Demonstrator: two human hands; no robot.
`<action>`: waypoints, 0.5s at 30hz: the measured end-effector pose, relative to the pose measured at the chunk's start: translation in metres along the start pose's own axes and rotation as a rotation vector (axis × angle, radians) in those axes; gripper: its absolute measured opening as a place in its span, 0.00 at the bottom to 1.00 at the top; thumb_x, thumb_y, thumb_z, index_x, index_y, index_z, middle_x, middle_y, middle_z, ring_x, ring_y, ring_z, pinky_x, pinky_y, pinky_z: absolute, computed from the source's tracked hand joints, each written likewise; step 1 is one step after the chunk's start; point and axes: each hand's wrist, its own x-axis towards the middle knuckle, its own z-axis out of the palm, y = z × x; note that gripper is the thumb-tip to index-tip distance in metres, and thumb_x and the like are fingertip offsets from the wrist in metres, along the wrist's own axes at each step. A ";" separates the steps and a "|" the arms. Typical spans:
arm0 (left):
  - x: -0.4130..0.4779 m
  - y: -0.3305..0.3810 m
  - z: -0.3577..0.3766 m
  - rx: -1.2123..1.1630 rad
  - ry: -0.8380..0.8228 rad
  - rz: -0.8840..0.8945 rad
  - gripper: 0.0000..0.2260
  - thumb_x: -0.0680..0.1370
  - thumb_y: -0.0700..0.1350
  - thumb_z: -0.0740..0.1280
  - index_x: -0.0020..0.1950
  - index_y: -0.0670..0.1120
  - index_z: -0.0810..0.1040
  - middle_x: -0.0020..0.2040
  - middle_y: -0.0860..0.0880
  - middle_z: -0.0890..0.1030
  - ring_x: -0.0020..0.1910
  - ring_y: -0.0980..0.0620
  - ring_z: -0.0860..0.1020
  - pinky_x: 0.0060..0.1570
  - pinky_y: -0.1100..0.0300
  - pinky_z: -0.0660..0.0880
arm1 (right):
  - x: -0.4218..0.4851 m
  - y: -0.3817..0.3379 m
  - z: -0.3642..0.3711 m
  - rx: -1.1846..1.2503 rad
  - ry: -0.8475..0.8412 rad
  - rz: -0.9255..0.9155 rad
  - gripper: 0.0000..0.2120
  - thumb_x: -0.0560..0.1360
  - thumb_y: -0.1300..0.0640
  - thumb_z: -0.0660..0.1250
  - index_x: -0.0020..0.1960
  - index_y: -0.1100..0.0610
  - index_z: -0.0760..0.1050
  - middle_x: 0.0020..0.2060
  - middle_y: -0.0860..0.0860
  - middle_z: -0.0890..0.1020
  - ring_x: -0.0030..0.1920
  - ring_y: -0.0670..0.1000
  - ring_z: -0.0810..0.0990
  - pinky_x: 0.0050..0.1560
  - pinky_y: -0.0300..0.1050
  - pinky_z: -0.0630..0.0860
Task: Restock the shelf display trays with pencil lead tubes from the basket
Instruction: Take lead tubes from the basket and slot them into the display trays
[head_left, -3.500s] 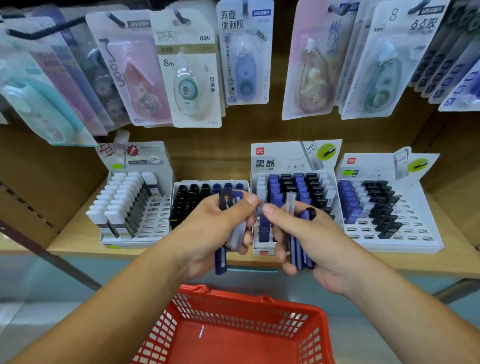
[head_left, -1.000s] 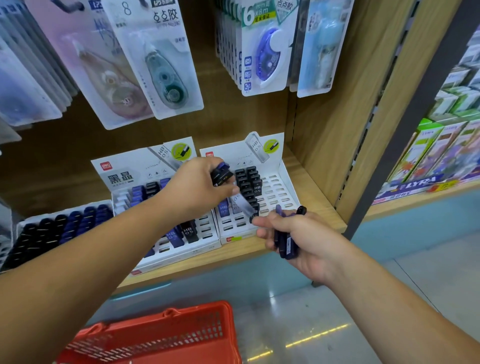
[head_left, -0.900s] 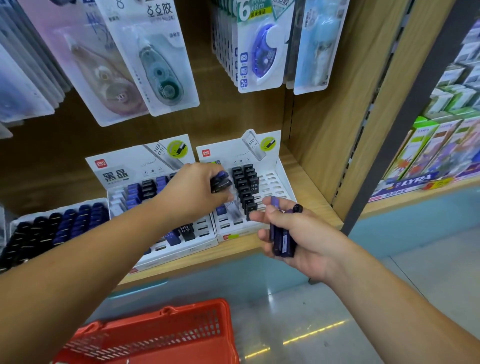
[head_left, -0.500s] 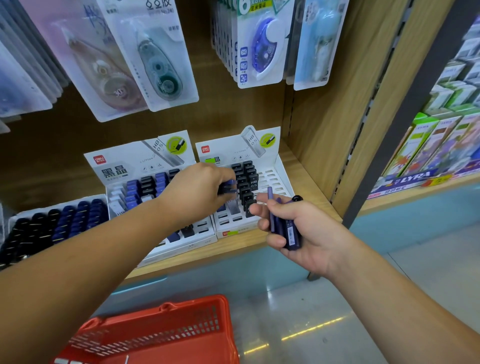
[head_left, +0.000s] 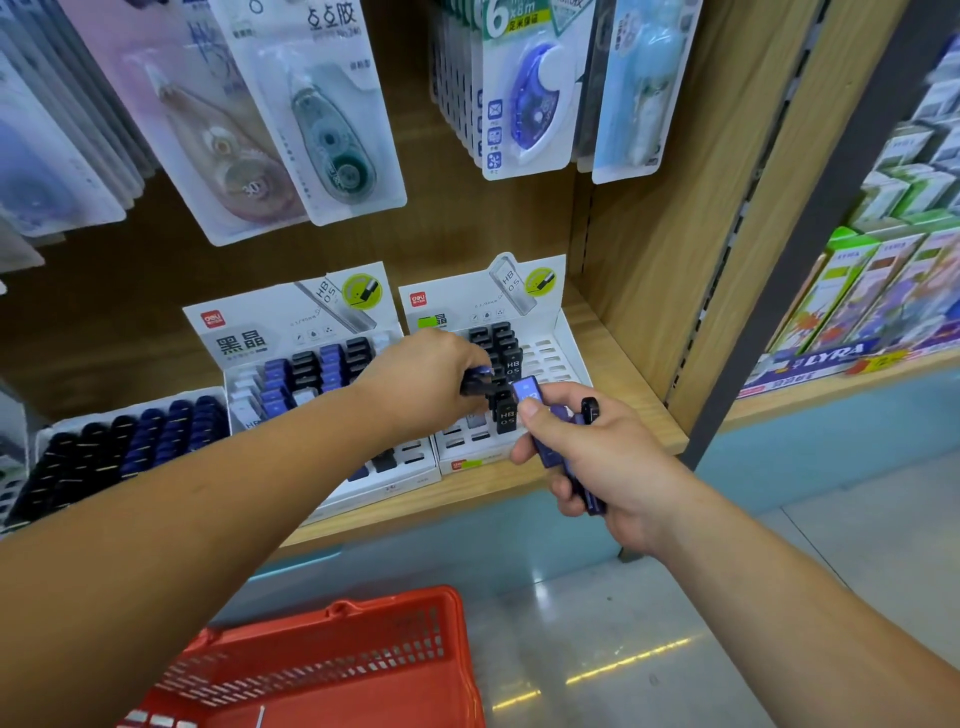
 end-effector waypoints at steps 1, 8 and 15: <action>0.000 0.000 -0.001 -0.012 0.005 -0.010 0.06 0.76 0.50 0.76 0.45 0.50 0.83 0.42 0.52 0.81 0.42 0.50 0.78 0.44 0.49 0.79 | 0.002 0.001 -0.001 0.007 0.008 -0.003 0.06 0.82 0.55 0.69 0.59 0.51 0.79 0.41 0.55 0.87 0.25 0.50 0.70 0.26 0.39 0.65; -0.021 0.019 -0.032 -0.726 0.023 -0.276 0.06 0.79 0.50 0.75 0.51 0.48 0.85 0.39 0.46 0.86 0.30 0.55 0.77 0.29 0.64 0.74 | 0.009 0.004 0.007 -0.007 -0.051 -0.035 0.12 0.82 0.64 0.65 0.65 0.56 0.75 0.47 0.54 0.88 0.27 0.50 0.68 0.27 0.41 0.63; -0.041 0.004 -0.055 -0.727 -0.018 -0.315 0.04 0.76 0.46 0.77 0.48 0.50 0.85 0.38 0.52 0.84 0.35 0.54 0.80 0.35 0.62 0.78 | 0.013 0.005 0.023 0.047 -0.102 -0.045 0.06 0.83 0.63 0.66 0.59 0.59 0.78 0.45 0.56 0.88 0.28 0.49 0.68 0.28 0.41 0.63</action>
